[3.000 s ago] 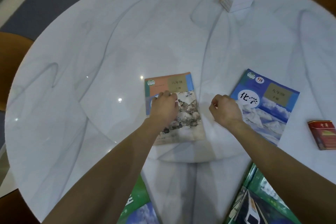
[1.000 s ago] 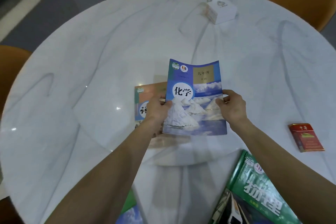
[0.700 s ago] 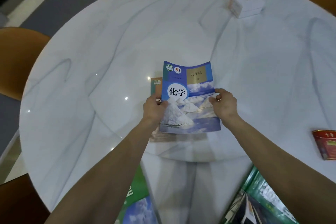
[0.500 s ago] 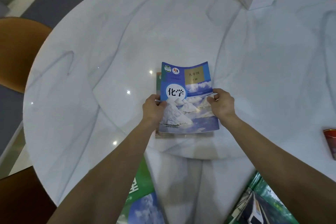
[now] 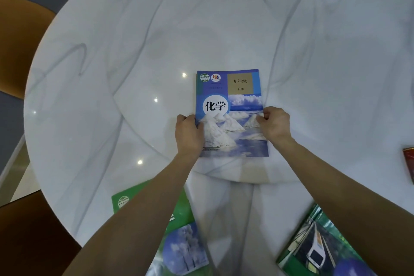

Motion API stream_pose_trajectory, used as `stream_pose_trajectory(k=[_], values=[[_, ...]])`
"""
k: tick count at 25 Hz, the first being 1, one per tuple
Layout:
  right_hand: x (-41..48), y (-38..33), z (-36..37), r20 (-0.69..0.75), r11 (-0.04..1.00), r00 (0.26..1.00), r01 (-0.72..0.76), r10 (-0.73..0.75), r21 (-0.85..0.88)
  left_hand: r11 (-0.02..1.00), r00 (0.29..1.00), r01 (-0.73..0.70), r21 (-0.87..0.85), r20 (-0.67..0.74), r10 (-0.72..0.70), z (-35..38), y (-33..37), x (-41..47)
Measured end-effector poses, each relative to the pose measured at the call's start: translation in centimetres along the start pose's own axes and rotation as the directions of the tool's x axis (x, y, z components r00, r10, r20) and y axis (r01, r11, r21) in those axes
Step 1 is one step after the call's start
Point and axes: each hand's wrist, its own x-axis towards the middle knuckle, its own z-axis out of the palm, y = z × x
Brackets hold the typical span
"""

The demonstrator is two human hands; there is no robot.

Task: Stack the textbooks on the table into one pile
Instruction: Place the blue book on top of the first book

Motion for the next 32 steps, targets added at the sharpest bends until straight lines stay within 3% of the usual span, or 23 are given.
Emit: stream_pose_trajectory(k=[8, 12, 16, 20, 26, 32], values=[[-0.2, -0.4, 0.1, -0.008, 0.994, 1.0, -0.015, 0.014, -0.109, 0.992, 0.997, 0.036, 0.118, 0.071, -0.044, 0.0, 0.2, -0.7], [-1.1, -1.4, -0.8, 0.024, 0.987, 0.999, -0.035, 0.039, -0.156, 0.96, 0.987, -0.041, 0.276, 0.161, -0.004, -1.7, 0.5, -0.7], [-3.8, -2.1, -1.0, -0.014, 0.919, 0.989, 0.132, -0.148, -0.37, 0.924, 0.979, -0.171, 0.341, 0.169, 0.119, -3.7, -0.2, -2.1], [-7.6, -3.4, -0.7, 0.097, 0.835, 0.926, 0.372, -0.365, -0.405, 0.867, 0.967, -0.256, 0.427, 0.105, 0.234, -6.1, -1.2, -3.9], [-14.2, -5.0, 1.8, 0.296, 0.711, 0.815, 0.579, -0.497, -0.4, 0.864, 0.98, -0.173, 0.473, -0.009, 0.201, -9.2, -5.8, -8.1], [-18.9, -4.6, 5.7, 0.477, 0.723, 0.755, 0.622, -0.45, -0.302, 0.922, 0.998, 0.032, 0.386, -0.055, -0.012, -10.7, -13.1, -12.9]])
